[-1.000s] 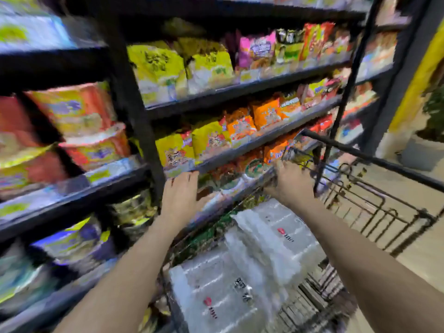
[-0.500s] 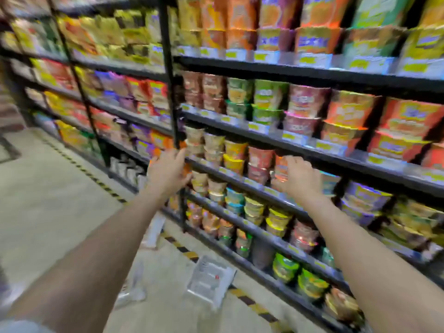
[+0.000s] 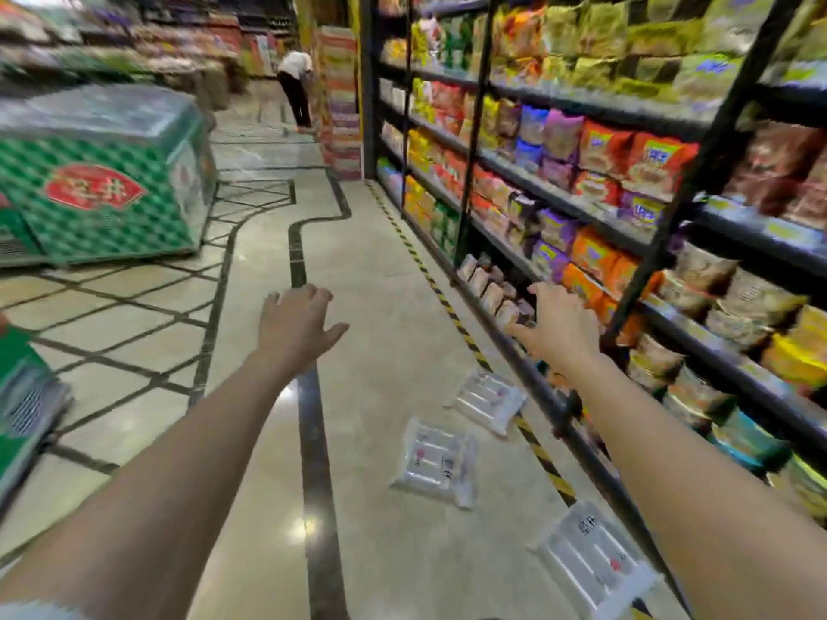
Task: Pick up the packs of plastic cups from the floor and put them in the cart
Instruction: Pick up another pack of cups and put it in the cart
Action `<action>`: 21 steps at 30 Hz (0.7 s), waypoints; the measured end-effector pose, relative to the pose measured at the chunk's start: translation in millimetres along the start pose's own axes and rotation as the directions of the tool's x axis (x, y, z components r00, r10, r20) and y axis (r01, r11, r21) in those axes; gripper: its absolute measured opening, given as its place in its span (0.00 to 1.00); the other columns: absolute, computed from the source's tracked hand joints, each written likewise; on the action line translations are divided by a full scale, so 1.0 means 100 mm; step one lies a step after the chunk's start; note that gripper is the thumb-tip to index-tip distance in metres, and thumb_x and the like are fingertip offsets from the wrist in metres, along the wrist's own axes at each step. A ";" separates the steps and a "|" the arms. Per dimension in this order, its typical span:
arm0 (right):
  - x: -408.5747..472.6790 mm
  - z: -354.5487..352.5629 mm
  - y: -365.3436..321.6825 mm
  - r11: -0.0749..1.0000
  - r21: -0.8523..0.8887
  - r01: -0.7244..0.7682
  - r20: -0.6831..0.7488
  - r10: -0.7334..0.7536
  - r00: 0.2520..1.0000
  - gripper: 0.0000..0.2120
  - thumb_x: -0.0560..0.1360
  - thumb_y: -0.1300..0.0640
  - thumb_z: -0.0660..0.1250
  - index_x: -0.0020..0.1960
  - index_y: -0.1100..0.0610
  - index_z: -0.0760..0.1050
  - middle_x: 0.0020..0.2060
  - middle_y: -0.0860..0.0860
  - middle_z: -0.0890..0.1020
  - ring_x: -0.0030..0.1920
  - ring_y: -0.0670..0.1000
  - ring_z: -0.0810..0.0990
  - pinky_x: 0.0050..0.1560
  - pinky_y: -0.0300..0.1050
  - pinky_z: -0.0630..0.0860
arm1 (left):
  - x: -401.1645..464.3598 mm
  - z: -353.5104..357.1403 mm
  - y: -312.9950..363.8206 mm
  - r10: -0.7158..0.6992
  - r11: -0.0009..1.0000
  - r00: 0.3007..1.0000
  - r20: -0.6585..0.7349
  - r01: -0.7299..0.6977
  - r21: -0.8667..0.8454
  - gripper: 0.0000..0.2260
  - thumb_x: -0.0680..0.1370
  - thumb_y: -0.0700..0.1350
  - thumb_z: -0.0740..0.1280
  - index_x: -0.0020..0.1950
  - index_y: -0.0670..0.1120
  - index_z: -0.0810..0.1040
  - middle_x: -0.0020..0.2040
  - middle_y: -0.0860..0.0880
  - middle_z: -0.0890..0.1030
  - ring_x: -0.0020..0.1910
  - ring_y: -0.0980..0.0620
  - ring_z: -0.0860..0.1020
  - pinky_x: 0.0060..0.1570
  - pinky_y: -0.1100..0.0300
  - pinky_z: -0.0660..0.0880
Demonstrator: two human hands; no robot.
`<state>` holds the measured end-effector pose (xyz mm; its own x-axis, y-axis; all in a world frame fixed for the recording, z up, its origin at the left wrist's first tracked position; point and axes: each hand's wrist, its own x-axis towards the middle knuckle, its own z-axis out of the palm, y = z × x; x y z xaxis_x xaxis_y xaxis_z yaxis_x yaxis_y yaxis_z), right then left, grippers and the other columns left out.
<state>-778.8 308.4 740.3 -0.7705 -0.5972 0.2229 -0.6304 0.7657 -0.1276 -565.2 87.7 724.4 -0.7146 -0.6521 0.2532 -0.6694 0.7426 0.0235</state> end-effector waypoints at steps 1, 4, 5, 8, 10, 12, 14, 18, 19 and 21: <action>0.17 0.07 -0.13 1.000 -0.008 0.019 0.004 -0.019 1.000 0.30 0.72 0.44 0.68 0.68 0.56 0.66 0.62 0.55 0.75 0.62 0.58 0.74 0.57 0.55 0.75 | 0.14 0.06 -0.12 -0.011 1.000 1.000 0.002 0.011 0.011 0.24 0.74 0.58 0.64 0.64 0.45 0.71 0.62 0.44 0.76 0.62 0.42 0.74 0.62 0.48 0.68; 0.72 0.36 -0.39 0.999 -0.035 0.014 0.034 -0.013 0.999 0.27 0.71 0.44 0.68 0.64 0.56 0.68 0.60 0.56 0.76 0.60 0.58 0.75 0.55 0.53 0.76 | 0.68 0.28 -0.37 -0.018 0.999 1.000 0.010 0.018 0.036 0.23 0.74 0.59 0.63 0.64 0.46 0.72 0.62 0.44 0.77 0.62 0.43 0.74 0.62 0.49 0.67; 0.92 0.48 -0.45 0.999 -0.034 -0.003 0.041 0.004 0.999 0.27 0.71 0.43 0.68 0.64 0.57 0.68 0.60 0.55 0.76 0.60 0.58 0.75 0.54 0.53 0.75 | 0.89 0.34 -0.43 -0.017 0.999 1.000 0.016 0.017 0.040 0.23 0.74 0.59 0.63 0.64 0.46 0.72 0.62 0.45 0.76 0.63 0.43 0.74 0.62 0.49 0.67; 1.54 0.76 -0.55 0.998 -0.017 -0.057 0.087 0.058 0.994 0.30 0.71 0.43 0.68 0.66 0.57 0.66 0.62 0.55 0.75 0.60 0.58 0.75 0.53 0.53 0.74 | 1.57 0.51 -0.55 0.003 0.999 0.998 0.055 -0.005 0.044 0.23 0.75 0.58 0.63 0.64 0.46 0.71 0.62 0.45 0.76 0.63 0.44 0.73 0.62 0.49 0.67; 1.97 0.91 -0.61 0.994 0.030 -0.106 0.109 0.102 0.989 0.30 0.71 0.43 0.69 0.67 0.55 0.65 0.62 0.55 0.75 0.62 0.59 0.74 0.56 0.55 0.74 | 2.04 0.62 -0.59 0.030 0.999 0.998 0.062 -0.032 0.033 0.22 0.75 0.57 0.63 0.63 0.45 0.72 0.61 0.45 0.77 0.62 0.43 0.74 0.62 0.49 0.67; 2.39 1.02 -0.67 0.983 0.082 -0.167 0.120 0.156 0.980 0.30 0.70 0.43 0.69 0.67 0.53 0.66 0.62 0.55 0.75 0.62 0.59 0.73 0.58 0.57 0.75 | 2.55 0.75 -0.60 0.086 0.996 0.994 0.069 -0.087 0.012 0.22 0.75 0.57 0.62 0.64 0.45 0.71 0.61 0.45 0.77 0.62 0.43 0.74 0.61 0.50 0.67; 2.74 1.16 -0.71 0.977 0.082 -0.197 0.133 0.185 0.974 0.29 0.71 0.43 0.69 0.67 0.54 0.66 0.62 0.55 0.74 0.62 0.59 0.73 0.58 0.57 0.74 | 3.04 0.91 -0.56 0.149 0.989 0.985 0.092 -0.149 -0.009 0.23 0.75 0.57 0.62 0.66 0.46 0.70 0.62 0.45 0.76 0.63 0.44 0.73 0.61 0.49 0.67; 3.37 1.56 -0.66 0.943 0.086 -0.320 0.137 0.307 0.942 0.29 0.71 0.44 0.69 0.66 0.55 0.66 0.61 0.55 0.74 0.61 0.58 0.74 0.57 0.56 0.74 | 4.04 1.37 -0.38 0.296 0.955 0.943 0.155 -0.293 -0.037 0.25 0.76 0.57 0.62 0.68 0.46 0.67 0.64 0.45 0.75 0.65 0.44 0.71 0.63 0.48 0.66; 3.52 1.68 -0.64 0.927 0.090 -0.365 0.146 0.350 0.925 0.30 0.71 0.44 0.69 0.68 0.55 0.65 0.62 0.55 0.74 0.62 0.58 0.73 0.57 0.56 0.73 | 4.30 1.51 -0.32 0.338 0.941 0.924 0.177 -0.337 -0.039 0.25 0.76 0.57 0.62 0.68 0.46 0.67 0.65 0.46 0.74 0.66 0.44 0.70 0.63 0.48 0.65; 3.78 1.95 -0.61 0.889 0.077 -0.452 0.171 0.435 0.884 0.31 0.71 0.45 0.69 0.69 0.54 0.64 0.63 0.55 0.73 0.63 0.58 0.72 0.57 0.55 0.72 | 4.82 1.79 -0.20 0.423 0.905 0.881 0.212 -0.421 -0.055 0.25 0.76 0.57 0.62 0.69 0.46 0.66 0.66 0.46 0.72 0.67 0.45 0.69 0.64 0.48 0.65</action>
<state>-1050.2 -10.2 644.1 -0.9715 -0.2360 -0.0231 -0.2195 0.9320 -0.2883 -932.8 -269.1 672.7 -0.9557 -0.2930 0.0277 -0.2938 0.9553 -0.0327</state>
